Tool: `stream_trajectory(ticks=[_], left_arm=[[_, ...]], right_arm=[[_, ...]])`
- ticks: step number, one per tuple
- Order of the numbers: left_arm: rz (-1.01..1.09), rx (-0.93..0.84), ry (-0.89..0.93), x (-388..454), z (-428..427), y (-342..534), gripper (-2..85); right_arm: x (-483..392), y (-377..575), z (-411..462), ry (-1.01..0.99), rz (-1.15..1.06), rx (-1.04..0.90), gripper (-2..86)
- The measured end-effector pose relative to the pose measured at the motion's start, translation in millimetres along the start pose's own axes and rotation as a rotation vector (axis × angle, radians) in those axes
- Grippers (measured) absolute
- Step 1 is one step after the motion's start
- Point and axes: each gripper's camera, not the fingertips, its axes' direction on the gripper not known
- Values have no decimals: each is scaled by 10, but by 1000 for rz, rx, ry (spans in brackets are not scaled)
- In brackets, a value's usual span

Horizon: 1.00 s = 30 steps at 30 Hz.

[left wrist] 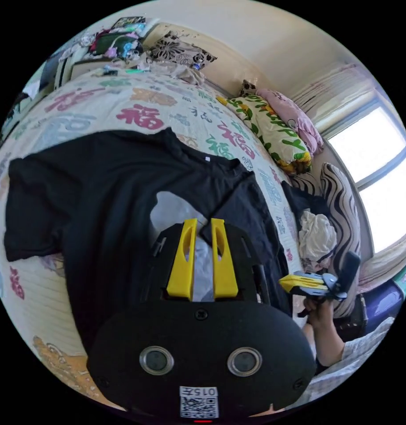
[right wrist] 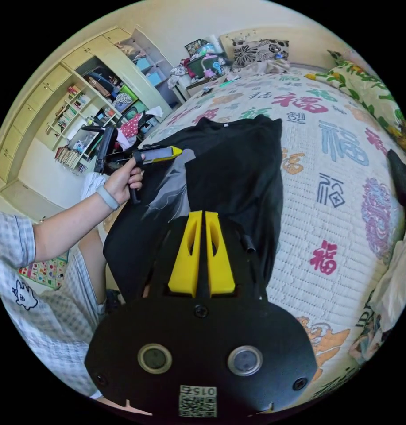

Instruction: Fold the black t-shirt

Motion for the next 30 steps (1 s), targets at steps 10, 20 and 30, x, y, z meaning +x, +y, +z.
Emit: stream_trajectory(ticks=[10, 20, 30], left_arm=[[204, -156, 118, 465, 234, -544, 28], [221, -89, 157, -34, -748, -347, 3], [110, -125, 84, -883, -1561, 17, -4]], right_arm=[[591, -589, 656, 159, 110, 57, -6], [599, -676, 1335, 37, 88, 89, -6], [262, -861, 2703, 38, 57, -101, -6]])
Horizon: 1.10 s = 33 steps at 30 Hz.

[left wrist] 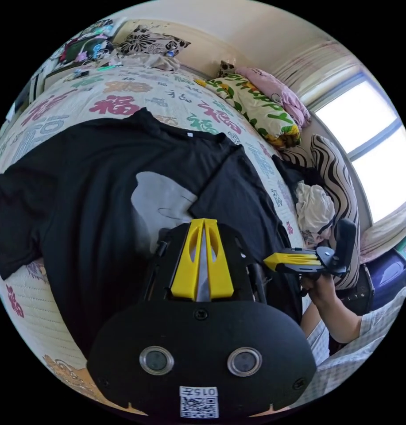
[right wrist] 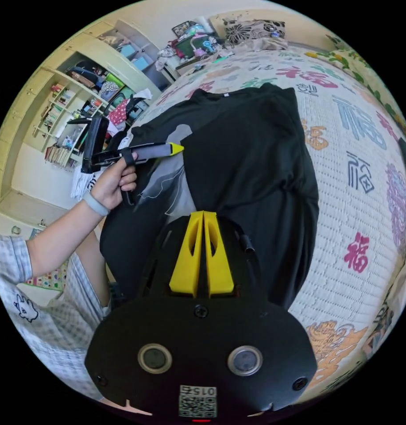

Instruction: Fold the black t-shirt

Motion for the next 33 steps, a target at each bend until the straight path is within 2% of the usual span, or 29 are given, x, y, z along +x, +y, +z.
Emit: stream_trajectory(ticks=[3, 6, 10, 13, 19, 22, 28, 33], left_arm=[[-46, 54, 1, -180, -385, 130, 4], [-159, 238, 7, -488, -1041, 432, 38], [-459, 489, -186, -1114, -1964, 1055, 65], [-601, 541, -183, -1569, -2301, 1312, 79], [-653, 540, -195, -1991, -2566, 1292, 68], [-694, 559, -128, -2151, -2676, 1383, 15], [-762, 694, 115, -2349, -2844, 1802, -4], [-756, 697, 123, -2285, -2942, 1842, -6]], right_arm=[[6, -70, 159, -47, 30, -34, -5], [-145, -286, 214, -37, -20, -1, -2], [-530, -843, 362, -54, -158, 9, 14], [-981, -1435, 656, -68, -280, 4, 47], [-1865, -2638, 1746, -89, -408, -156, 81], [-2203, -3110, 2326, -20, -426, -223, 92], [-2663, -3700, 3339, 254, -498, -383, 99], [-2675, -3895, 3820, 440, -486, -480, 6]])
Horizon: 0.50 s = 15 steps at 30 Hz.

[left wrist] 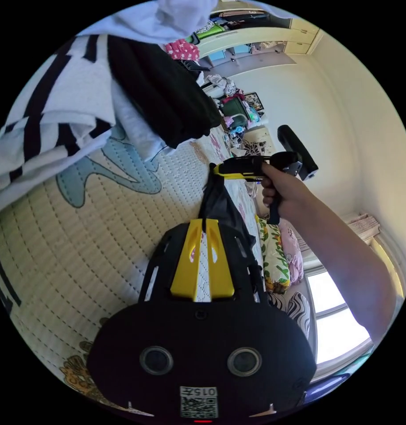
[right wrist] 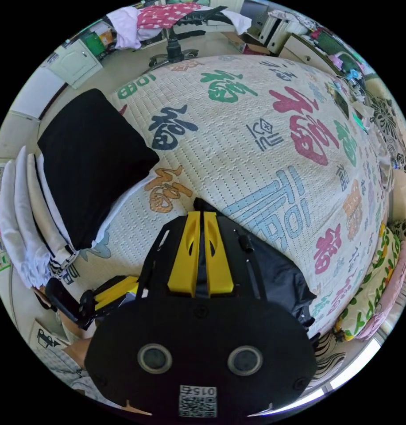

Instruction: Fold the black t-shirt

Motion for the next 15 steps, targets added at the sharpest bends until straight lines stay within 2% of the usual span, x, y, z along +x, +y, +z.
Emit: stream_trajectory(ticks=[3, 5, 10, 12, 15], left_arm=[[0, -2, 13, 59, -50, 34, -6], [36, 6, 3, 163, -98, 64, -5], [291, 32, -1, 823, -209, 176, -5], [401, 17, 5, 1128, -187, 249, -5], [575, -42, 34, 1639, -46, 472, -4]], right_arm=[[76, -12, -48, 13, -21, 19, -6], [211, 46, -185, -45, -11, 78, -8], [977, 492, -732, -304, 61, 269, -9], [1492, 921, -981, -466, 111, 378, -9], [2080, 1603, -1170, -547, 184, 484, -9]])
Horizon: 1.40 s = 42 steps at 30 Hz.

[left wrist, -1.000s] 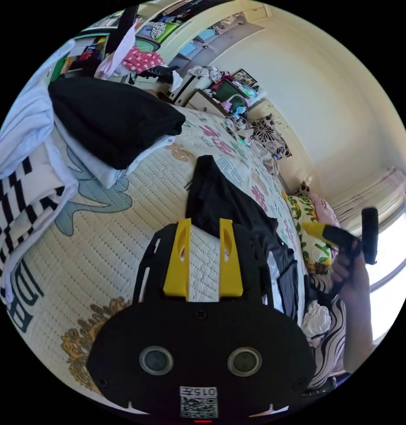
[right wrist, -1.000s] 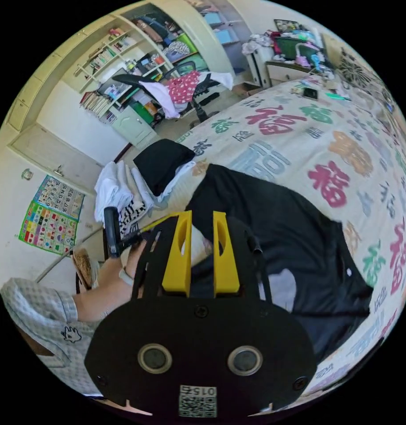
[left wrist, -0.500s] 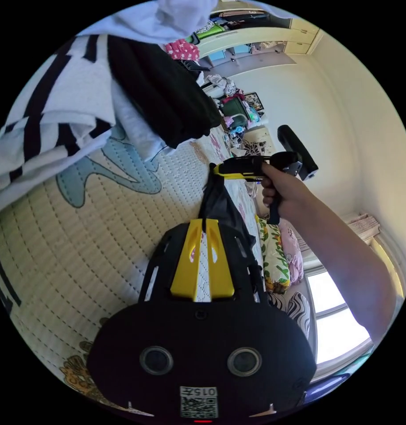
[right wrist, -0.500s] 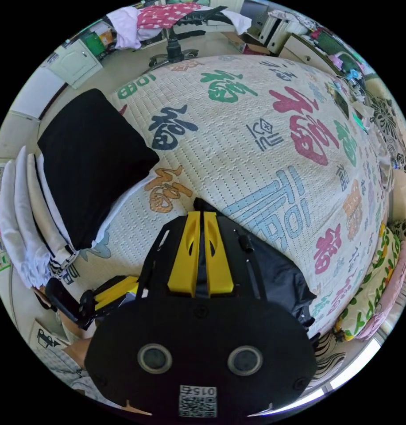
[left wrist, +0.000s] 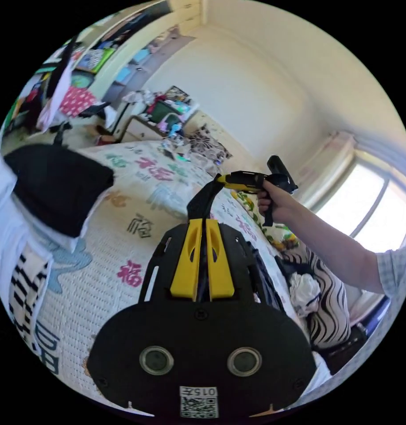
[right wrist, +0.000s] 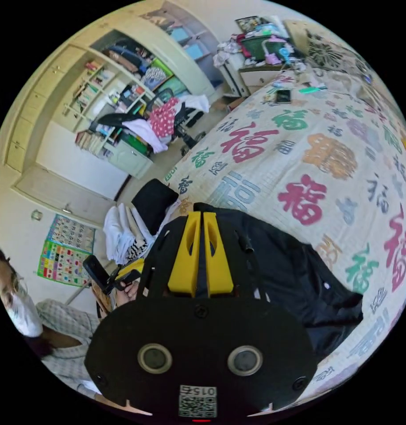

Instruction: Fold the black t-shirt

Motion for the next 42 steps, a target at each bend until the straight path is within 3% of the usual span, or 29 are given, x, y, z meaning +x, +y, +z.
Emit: stream_trajectory(ticks=[7, 12, 16, 23, 26, 30, 35, 38, 42], left_arm=[[308, -311, 41, 1169, 921, 452, -1], [388, -522, -27, 1534, 1542, 926, 4], [425, -633, -13, 1738, 1818, 1126, 15], [380, -508, 51, 1946, 2016, 882, 29], [388, -593, 49, 2023, 2454, 914, 28], [425, -735, 5, 2090, 2878, 1165, 20], [542, -775, 16, 2238, 3018, 1032, 22], [582, -633, 2, 2244, 3152, 588, 47], [603, -619, -63, 2221, 3766, 21, 105]], right_arm=[[938, 1147, -983, 5, 206, 139, -5], [1593, 1861, -1112, -101, 408, 135, 0], [1731, 2130, -1291, -101, 443, 121, 5], [1401, 2120, -1921, 10, 263, 181, 9], [1229, 1896, -1838, 17, 199, 90, -2], [1313, 1892, -1728, 28, 270, -19, -4], [1320, 2171, -2266, -53, 199, 111, 6], [1292, 2275, -2755, 26, 57, 168, 63], [1500, 2227, -3165, 198, 115, 123, 119]])
